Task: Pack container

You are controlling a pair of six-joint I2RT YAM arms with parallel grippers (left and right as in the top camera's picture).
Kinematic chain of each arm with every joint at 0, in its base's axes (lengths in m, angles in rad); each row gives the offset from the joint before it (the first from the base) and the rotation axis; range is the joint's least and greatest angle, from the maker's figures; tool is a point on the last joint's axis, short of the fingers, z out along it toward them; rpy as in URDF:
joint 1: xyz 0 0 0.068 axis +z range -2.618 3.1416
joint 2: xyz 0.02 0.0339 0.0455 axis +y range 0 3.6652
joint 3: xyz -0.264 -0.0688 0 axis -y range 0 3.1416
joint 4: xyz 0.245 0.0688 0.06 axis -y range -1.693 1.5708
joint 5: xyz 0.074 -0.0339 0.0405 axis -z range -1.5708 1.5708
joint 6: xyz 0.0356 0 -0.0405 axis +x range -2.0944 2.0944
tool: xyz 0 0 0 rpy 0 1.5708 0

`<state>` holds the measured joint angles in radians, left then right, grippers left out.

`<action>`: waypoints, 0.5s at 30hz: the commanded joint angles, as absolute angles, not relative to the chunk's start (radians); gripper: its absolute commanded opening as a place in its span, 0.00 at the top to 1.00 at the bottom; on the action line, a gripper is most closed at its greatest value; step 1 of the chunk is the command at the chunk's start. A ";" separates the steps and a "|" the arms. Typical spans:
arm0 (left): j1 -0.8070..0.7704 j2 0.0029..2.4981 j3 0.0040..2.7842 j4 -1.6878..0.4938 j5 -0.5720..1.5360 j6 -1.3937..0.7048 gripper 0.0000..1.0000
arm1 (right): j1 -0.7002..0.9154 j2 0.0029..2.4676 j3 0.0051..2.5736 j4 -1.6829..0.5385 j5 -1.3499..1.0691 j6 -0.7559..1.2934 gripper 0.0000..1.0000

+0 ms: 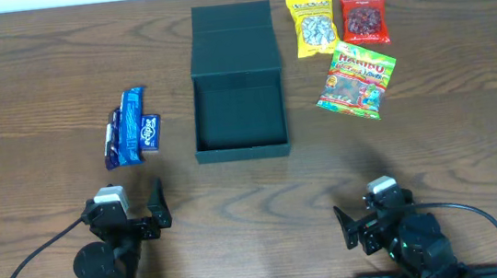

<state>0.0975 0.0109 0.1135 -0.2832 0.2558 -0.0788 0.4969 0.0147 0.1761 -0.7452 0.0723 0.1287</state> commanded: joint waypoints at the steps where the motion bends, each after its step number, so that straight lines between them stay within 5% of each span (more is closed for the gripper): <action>1: 0.104 0.004 0.090 -0.287 0.255 -0.083 0.05 | 0.490 0.006 0.163 -0.710 0.065 0.151 0.01; 6: 0.104 0.004 0.090 -0.287 0.255 -0.083 0.05 | 0.490 0.006 0.163 -0.561 -0.024 0.398 0.01; 11: 0.104 0.004 0.090 -0.287 0.255 -0.083 0.05 | 0.490 0.006 0.163 -0.498 -0.060 0.890 0.01; 15: 0.104 0.004 0.090 -0.287 0.255 -0.083 0.05 | 0.491 0.006 0.163 -0.511 -0.104 1.019 0.01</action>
